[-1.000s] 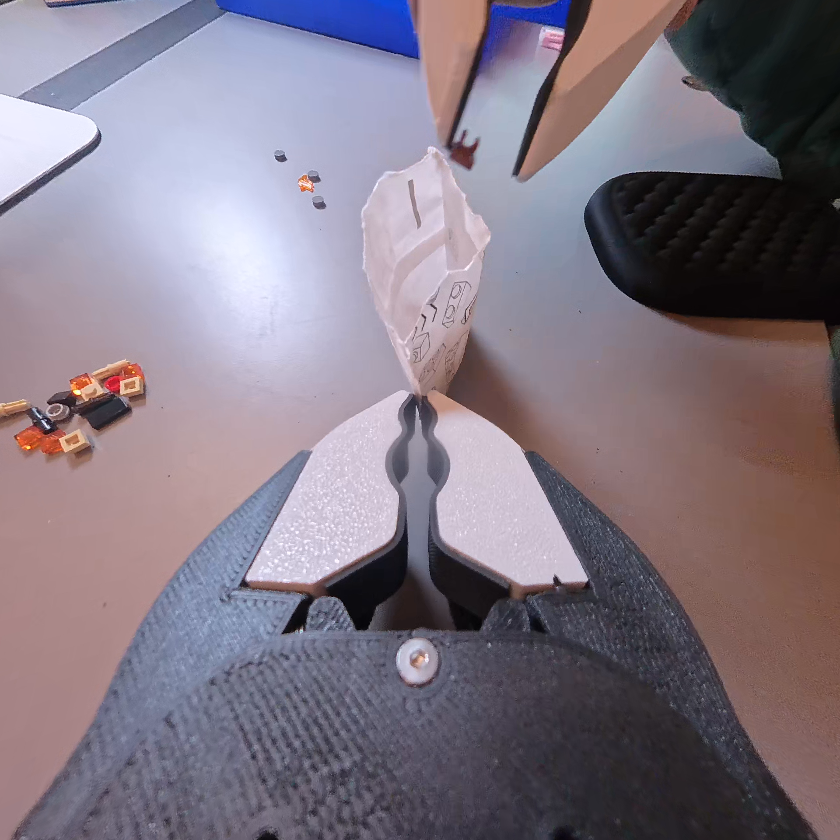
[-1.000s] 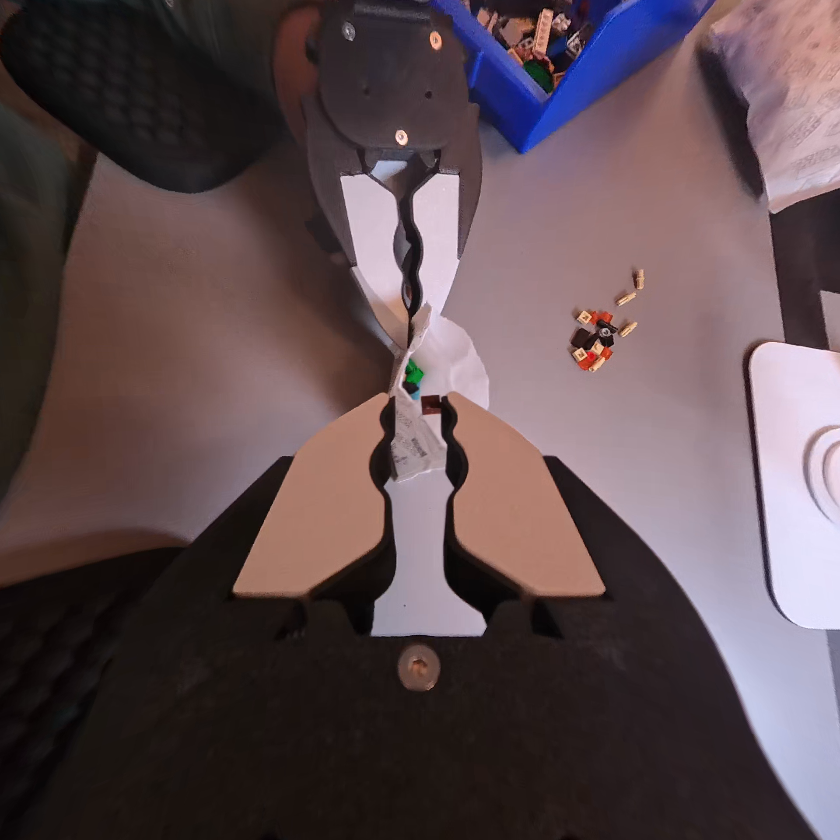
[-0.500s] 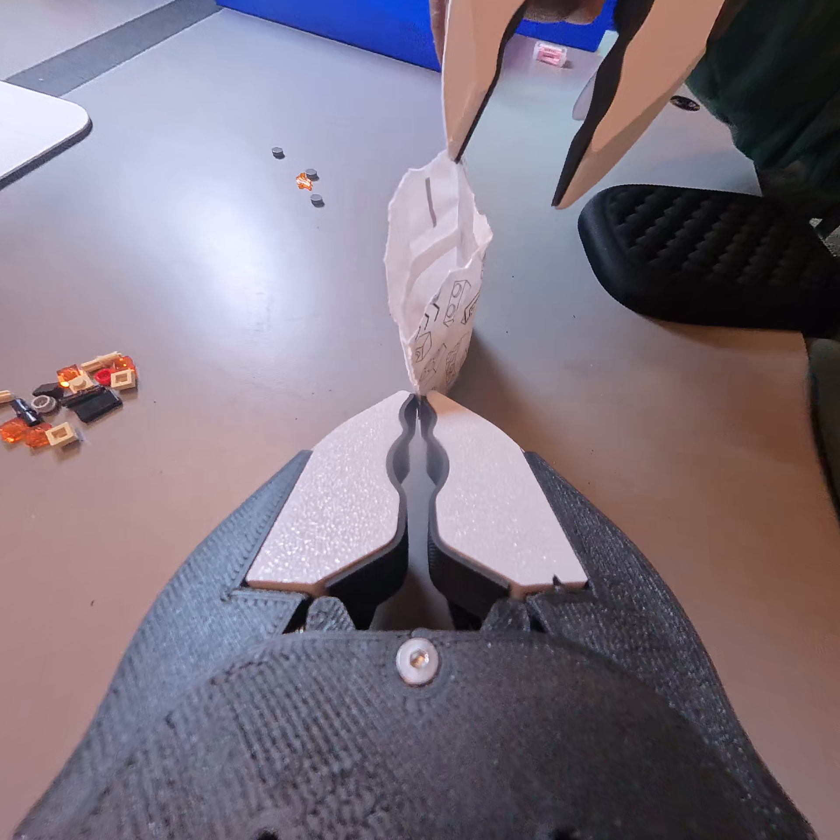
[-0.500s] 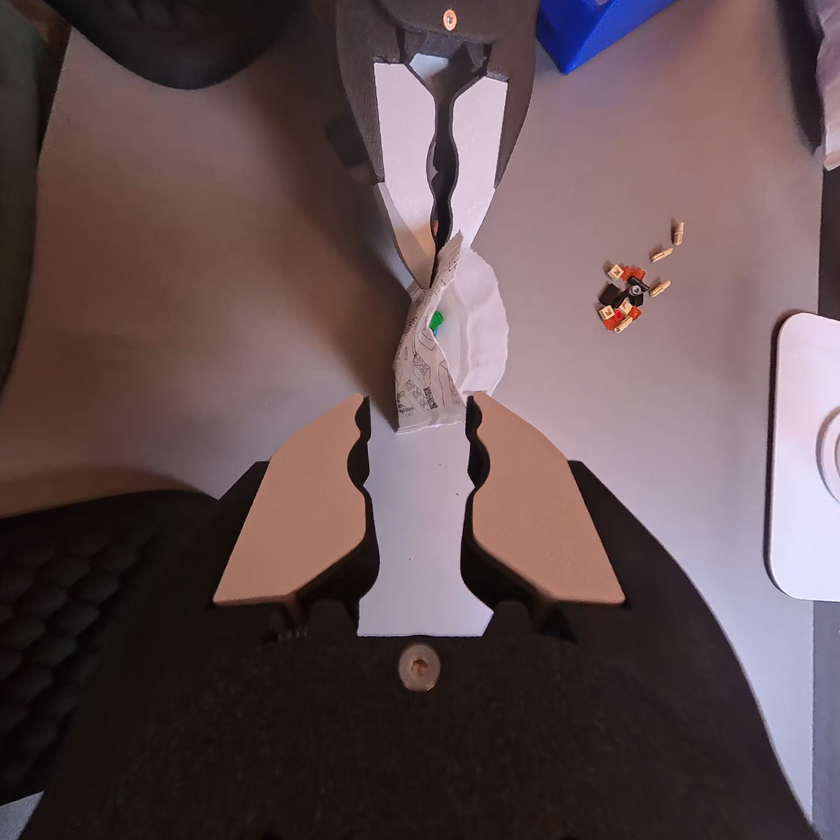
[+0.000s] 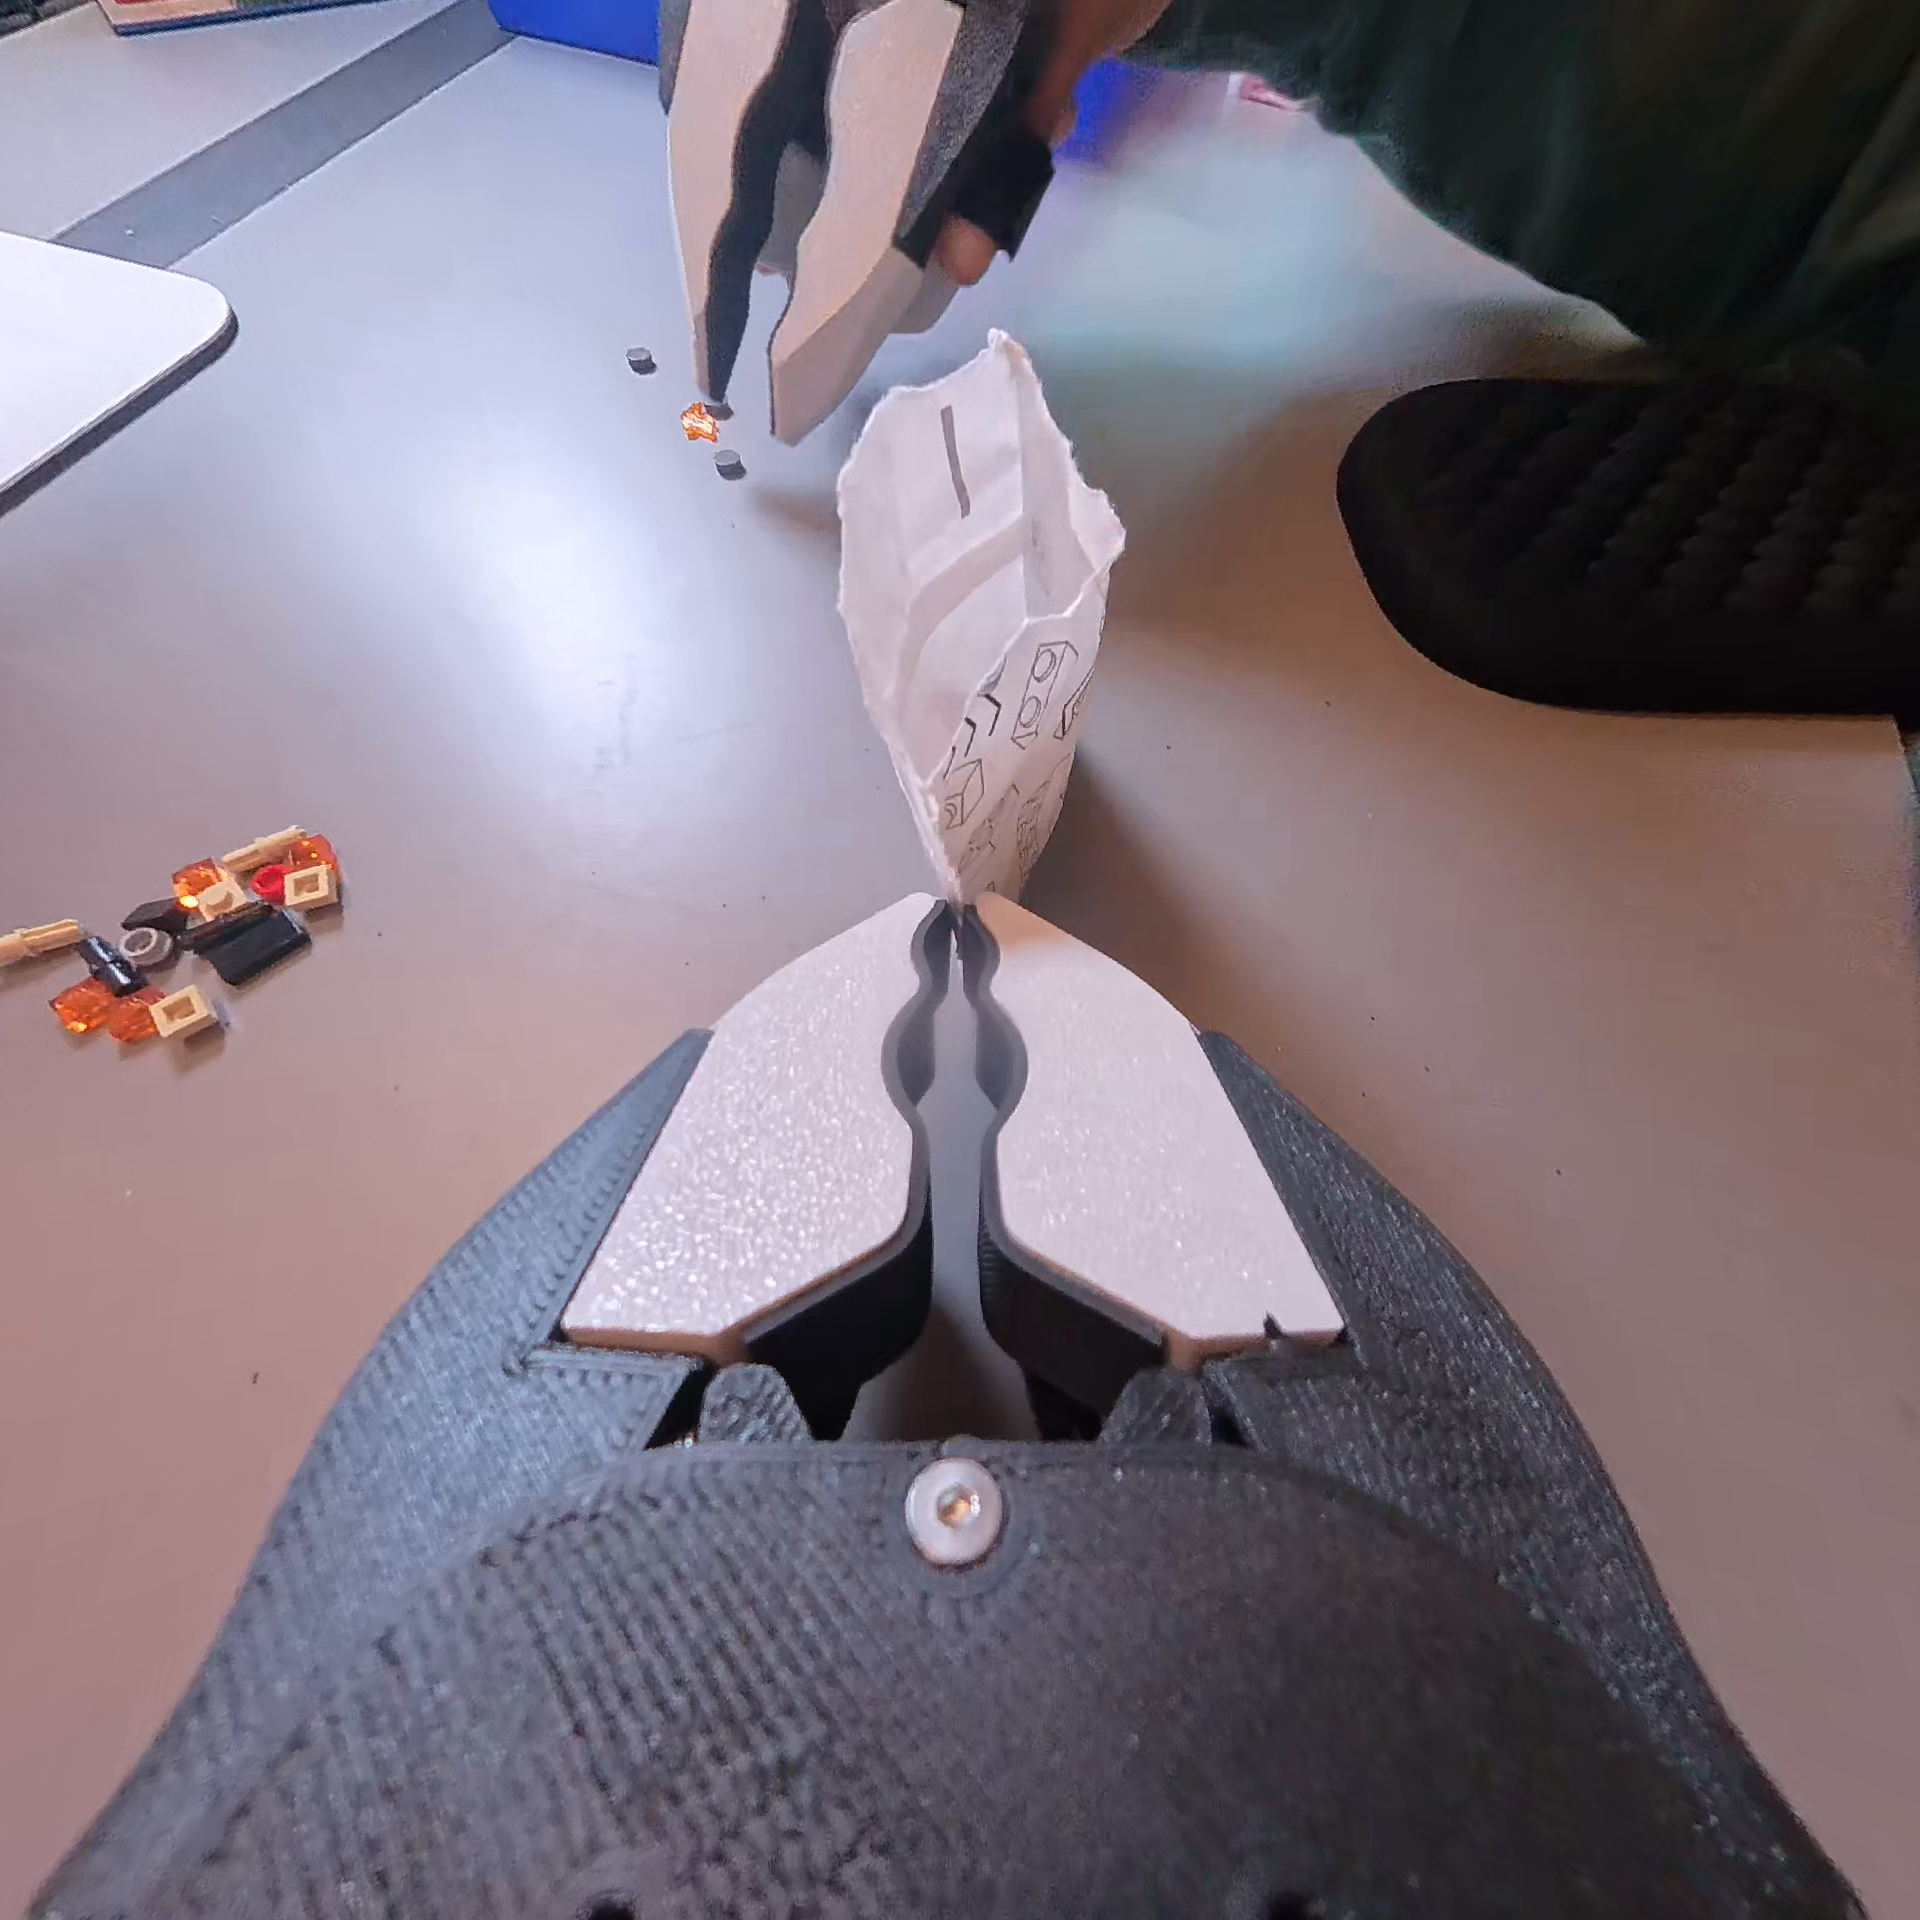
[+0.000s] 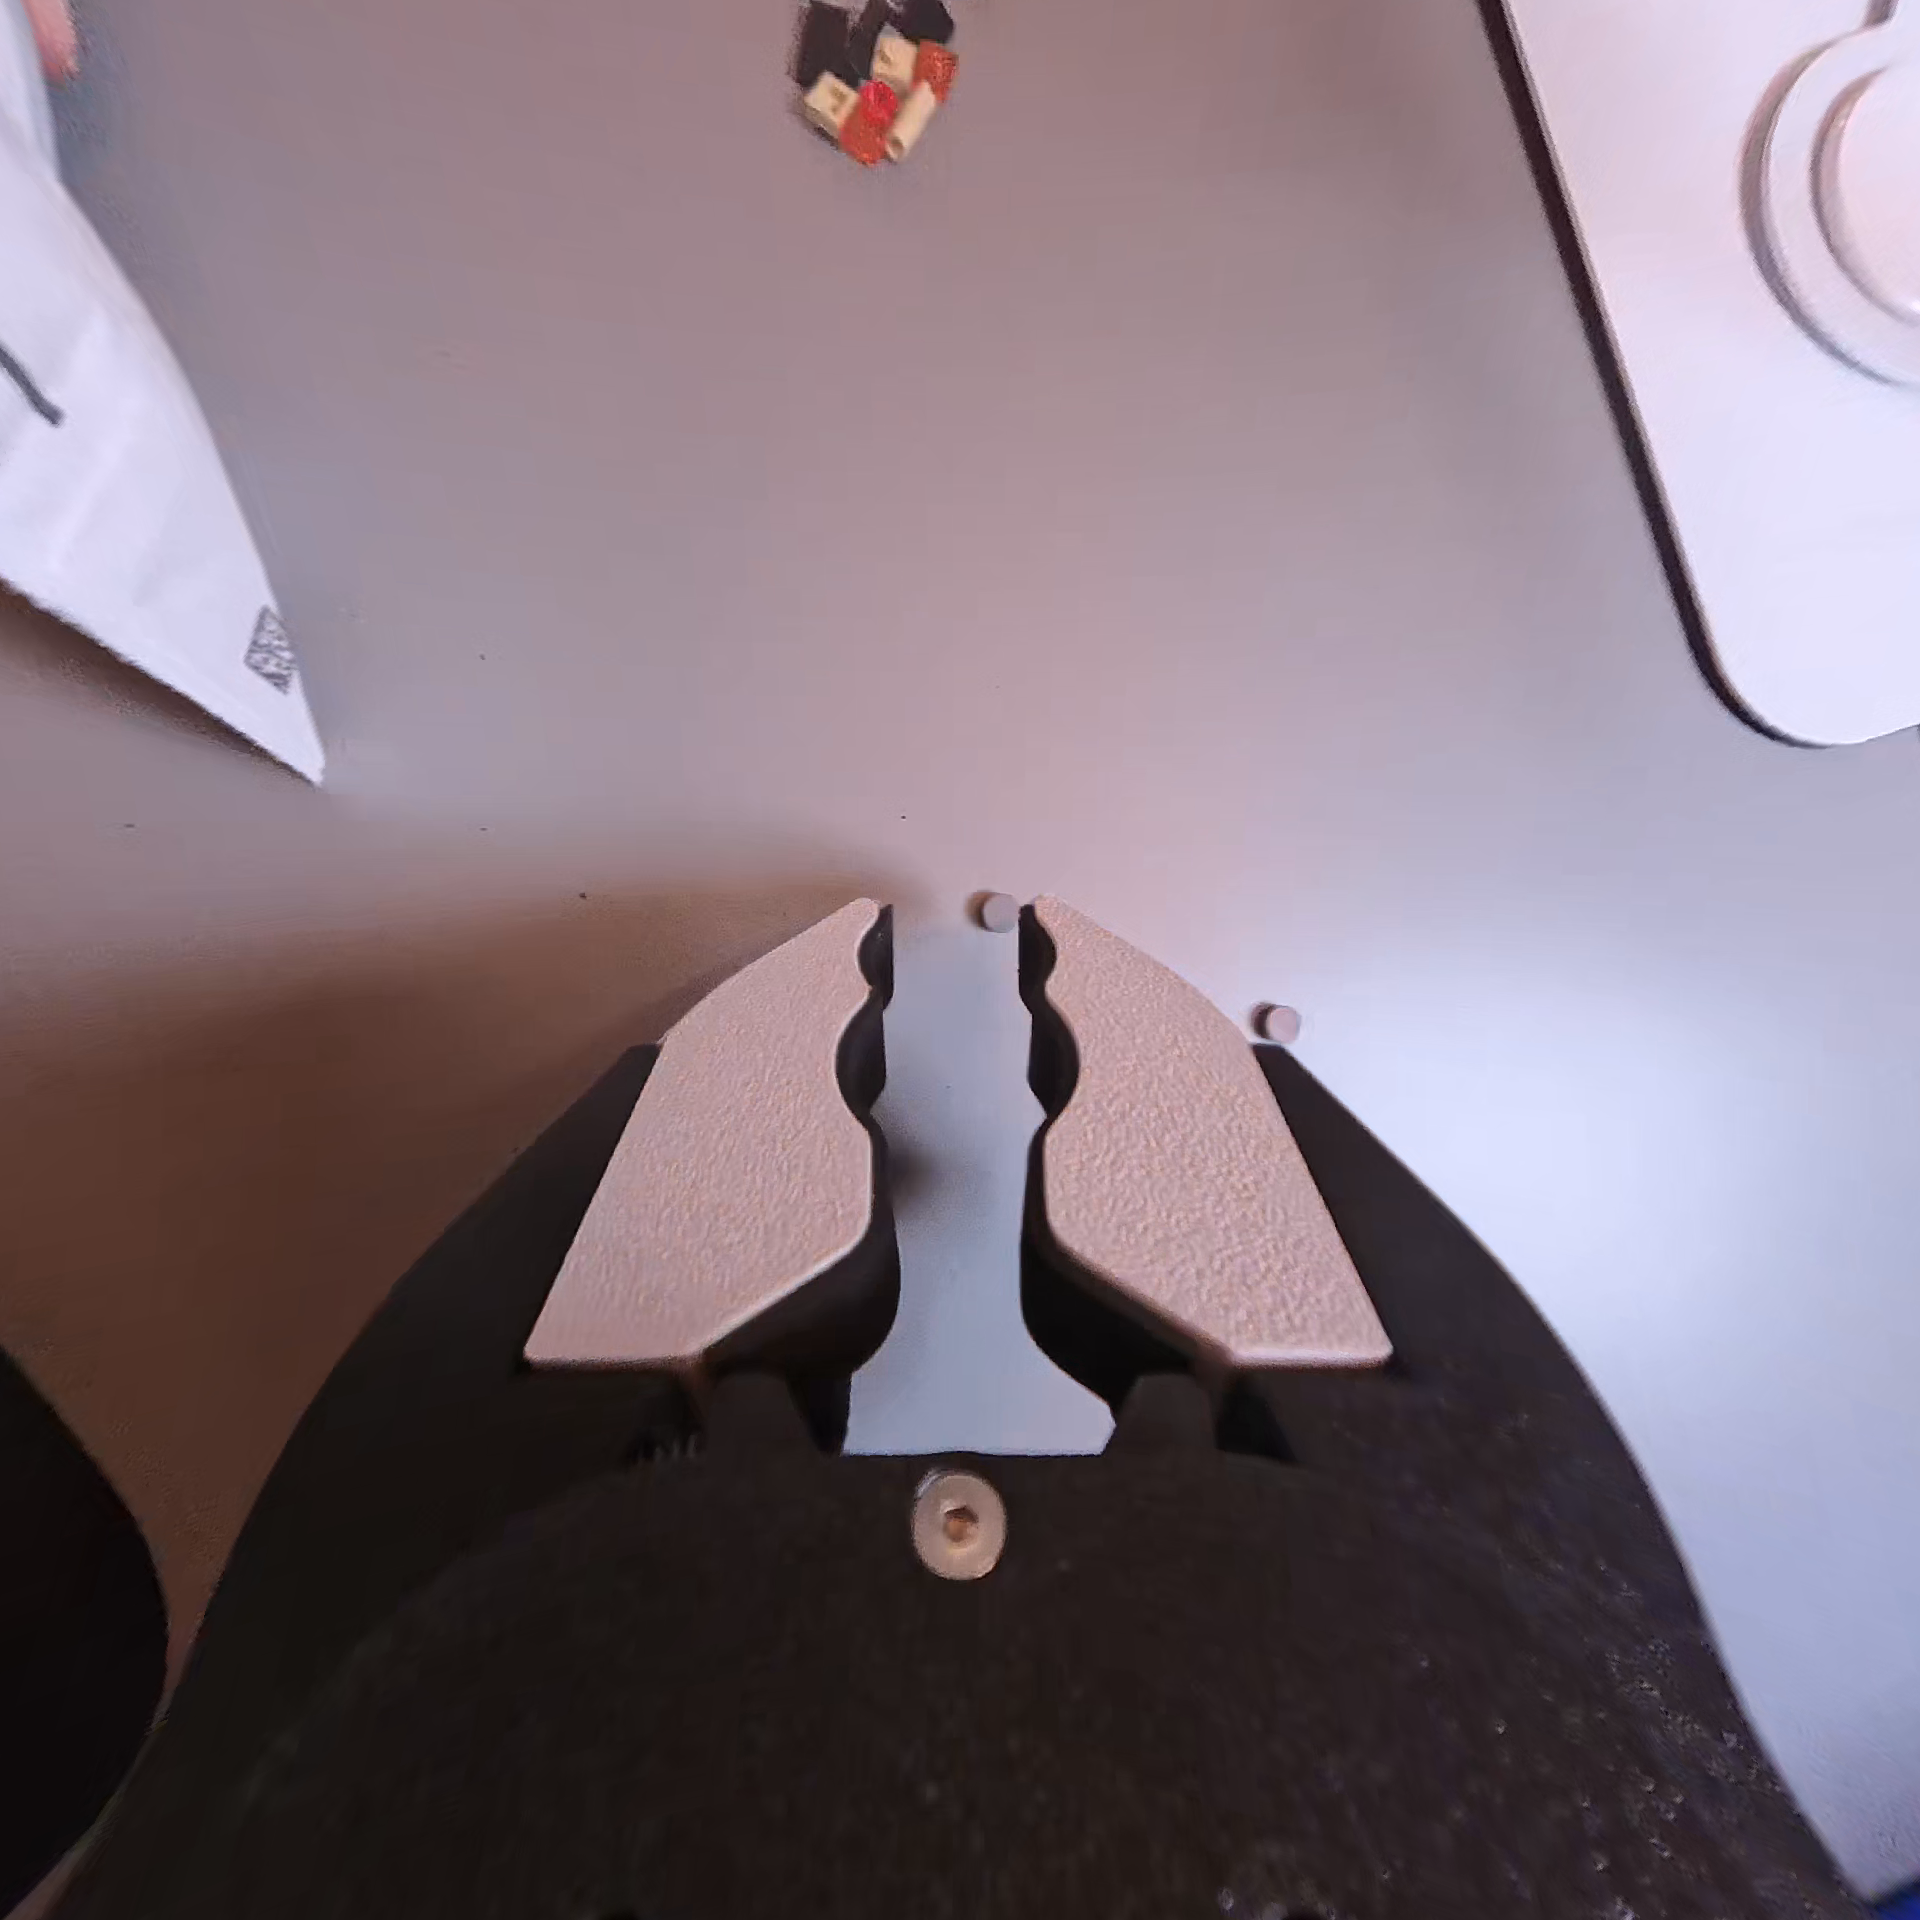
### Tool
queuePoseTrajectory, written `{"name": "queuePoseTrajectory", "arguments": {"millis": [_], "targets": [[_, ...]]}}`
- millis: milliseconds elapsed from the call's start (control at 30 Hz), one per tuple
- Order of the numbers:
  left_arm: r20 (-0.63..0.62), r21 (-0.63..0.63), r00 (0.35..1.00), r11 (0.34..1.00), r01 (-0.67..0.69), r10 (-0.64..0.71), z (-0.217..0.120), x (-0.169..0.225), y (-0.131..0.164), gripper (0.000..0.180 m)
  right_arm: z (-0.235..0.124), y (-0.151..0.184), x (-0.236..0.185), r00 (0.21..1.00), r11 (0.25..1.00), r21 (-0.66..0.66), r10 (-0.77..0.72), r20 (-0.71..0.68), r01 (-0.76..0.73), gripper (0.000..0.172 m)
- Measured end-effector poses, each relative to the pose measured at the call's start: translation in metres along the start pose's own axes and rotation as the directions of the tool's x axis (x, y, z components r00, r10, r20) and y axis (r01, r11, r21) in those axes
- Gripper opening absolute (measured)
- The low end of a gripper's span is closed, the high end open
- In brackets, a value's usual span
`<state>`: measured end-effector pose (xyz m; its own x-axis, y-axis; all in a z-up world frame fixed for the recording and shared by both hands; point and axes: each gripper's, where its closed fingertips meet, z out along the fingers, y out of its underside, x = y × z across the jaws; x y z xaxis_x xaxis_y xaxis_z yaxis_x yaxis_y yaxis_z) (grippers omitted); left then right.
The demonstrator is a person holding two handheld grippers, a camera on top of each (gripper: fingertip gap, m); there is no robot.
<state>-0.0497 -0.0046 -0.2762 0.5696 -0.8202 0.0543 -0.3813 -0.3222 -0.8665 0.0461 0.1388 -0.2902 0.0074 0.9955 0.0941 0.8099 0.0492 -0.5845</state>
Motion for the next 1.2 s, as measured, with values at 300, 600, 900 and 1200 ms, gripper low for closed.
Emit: {"name": "queuePoseTrajectory", "arguments": {"millis": [300,600,900,1200], "targets": [[-0.024,0.011,0.999,0.999,0.031,-0.031,0.0,0.0,0.0,0.002,0.015,0.007,0.006,0.995,0.997,-0.017,0.07,0.066,-0.069,0.007],[-0.017,0.01,0.999,0.999,0.031,-0.031,0.0,0.0,0.0,0.002,-0.03,-0.078,-0.066,0.969,0.952,0.302,-0.115,0.218,0.046,0.007],[-0.005,-0.001,1.0,1.0,0.006,-0.006,0.0,0.001,0.0,0.002,-0.03,-0.096,-0.123,0.915,0.936,0.268,-0.299,0.273,0.226,0.019],[-0.007,0.005,0.999,0.999,0.034,-0.034,-0.001,-0.001,0.0,0.002,-0.039,-0.081,-0.116,0.919,0.927,0.254,-0.332,0.214,0.276,0.027]]}}
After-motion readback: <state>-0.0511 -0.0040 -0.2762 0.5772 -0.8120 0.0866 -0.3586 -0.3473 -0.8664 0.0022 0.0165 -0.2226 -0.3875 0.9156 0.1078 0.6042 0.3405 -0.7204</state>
